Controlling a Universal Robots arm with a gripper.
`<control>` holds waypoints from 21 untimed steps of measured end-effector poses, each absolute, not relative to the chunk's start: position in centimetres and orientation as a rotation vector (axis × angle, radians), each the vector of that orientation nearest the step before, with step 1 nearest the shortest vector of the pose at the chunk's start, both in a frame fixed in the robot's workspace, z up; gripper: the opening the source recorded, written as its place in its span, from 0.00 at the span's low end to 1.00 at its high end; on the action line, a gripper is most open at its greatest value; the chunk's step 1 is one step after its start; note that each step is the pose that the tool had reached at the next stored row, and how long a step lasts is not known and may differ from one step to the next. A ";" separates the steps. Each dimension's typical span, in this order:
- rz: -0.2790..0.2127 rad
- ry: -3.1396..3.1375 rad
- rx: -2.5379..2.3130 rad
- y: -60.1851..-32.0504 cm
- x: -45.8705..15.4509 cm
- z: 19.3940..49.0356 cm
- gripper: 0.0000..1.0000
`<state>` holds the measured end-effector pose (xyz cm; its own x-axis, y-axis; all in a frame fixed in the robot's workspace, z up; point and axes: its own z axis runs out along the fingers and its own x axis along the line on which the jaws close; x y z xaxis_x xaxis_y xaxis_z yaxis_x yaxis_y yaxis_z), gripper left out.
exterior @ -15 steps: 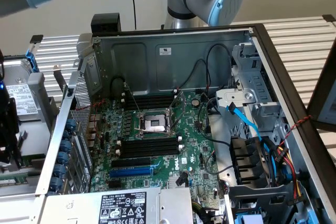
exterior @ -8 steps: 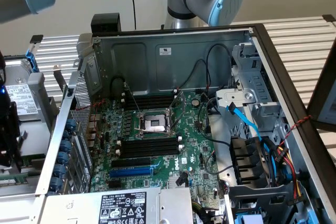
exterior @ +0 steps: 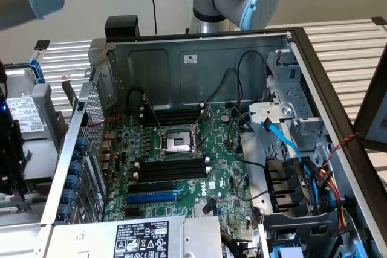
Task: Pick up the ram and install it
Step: 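Pick up the ram and move it above insertion slot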
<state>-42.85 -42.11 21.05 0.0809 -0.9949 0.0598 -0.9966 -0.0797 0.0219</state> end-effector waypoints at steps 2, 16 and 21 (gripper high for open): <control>0.048 -2.090 2.266 -42.1 -42.9 20.9 0.24; 0.092 -2.087 2.263 -42.1 -42.8 20.2 0.24; 0.092 -2.088 2.263 -42.1 -43.1 20.2 0.24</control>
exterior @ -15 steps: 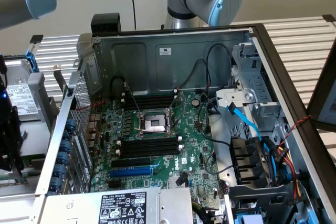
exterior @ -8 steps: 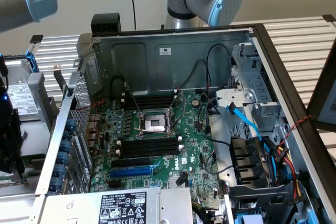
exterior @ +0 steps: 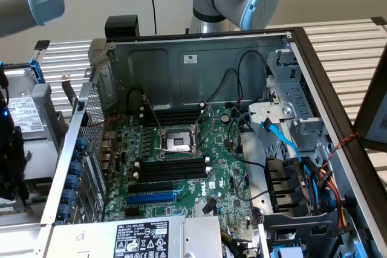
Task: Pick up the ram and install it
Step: 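Pick up the ram and move it above insertion slot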
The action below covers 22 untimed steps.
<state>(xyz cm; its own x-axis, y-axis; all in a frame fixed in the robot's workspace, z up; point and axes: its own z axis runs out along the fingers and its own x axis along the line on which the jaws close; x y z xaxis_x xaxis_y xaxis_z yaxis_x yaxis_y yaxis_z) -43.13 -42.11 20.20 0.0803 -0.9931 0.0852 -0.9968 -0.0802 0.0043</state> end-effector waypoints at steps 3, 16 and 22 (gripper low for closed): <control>0.092 -2.088 2.264 -42.1 -43.2 20.2 0.24; 0.094 -2.089 2.264 -42.1 -43.2 20.2 0.15; 0.094 -2.089 2.264 -42.1 -43.2 20.2 0.13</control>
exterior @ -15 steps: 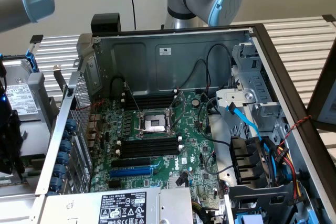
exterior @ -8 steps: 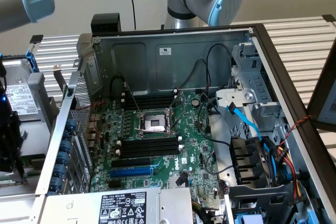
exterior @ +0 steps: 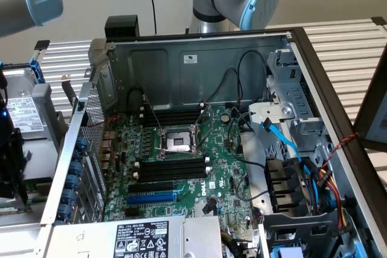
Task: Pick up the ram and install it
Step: 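Pick up the ram and move it above insertion slot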
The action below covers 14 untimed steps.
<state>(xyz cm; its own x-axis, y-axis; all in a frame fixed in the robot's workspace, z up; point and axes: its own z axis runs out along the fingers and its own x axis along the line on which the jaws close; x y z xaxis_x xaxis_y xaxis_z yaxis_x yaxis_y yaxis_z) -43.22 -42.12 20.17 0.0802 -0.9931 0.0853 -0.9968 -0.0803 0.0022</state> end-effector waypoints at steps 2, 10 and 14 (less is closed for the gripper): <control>0.094 -2.089 2.264 -42.1 -43.2 20.2 0.13; 0.094 -2.089 2.264 -42.1 -43.2 20.2 0.13; 0.094 -2.089 2.264 -42.1 -43.2 20.2 0.13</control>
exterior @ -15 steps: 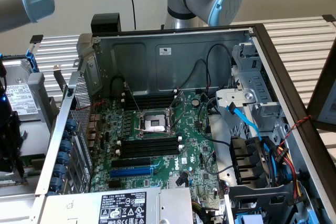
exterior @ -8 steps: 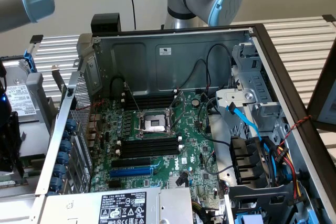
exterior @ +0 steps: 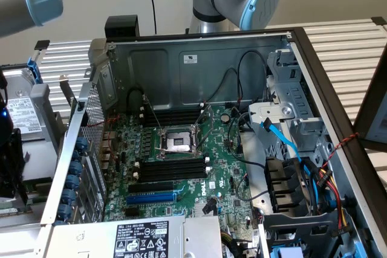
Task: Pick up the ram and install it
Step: 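Pick up the ram and move it above insertion slot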
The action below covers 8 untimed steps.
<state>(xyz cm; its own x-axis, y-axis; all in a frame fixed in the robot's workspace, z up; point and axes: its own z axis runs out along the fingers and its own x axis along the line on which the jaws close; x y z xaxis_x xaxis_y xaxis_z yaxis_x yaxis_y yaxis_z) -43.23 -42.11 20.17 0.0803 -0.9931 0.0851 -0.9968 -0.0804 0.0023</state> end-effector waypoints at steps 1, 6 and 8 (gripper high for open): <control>0.094 -2.089 2.264 -42.1 -43.2 20.2 0.13; 0.095 -2.089 2.265 -42.1 -43.2 21.4 0.13; 0.095 -2.089 2.265 -42.1 -43.3 22.3 0.13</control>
<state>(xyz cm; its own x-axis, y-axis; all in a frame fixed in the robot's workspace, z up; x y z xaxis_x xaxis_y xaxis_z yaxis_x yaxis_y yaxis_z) -43.25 -42.11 22.32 0.0802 -0.9931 0.0852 -0.9968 -0.0804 0.0013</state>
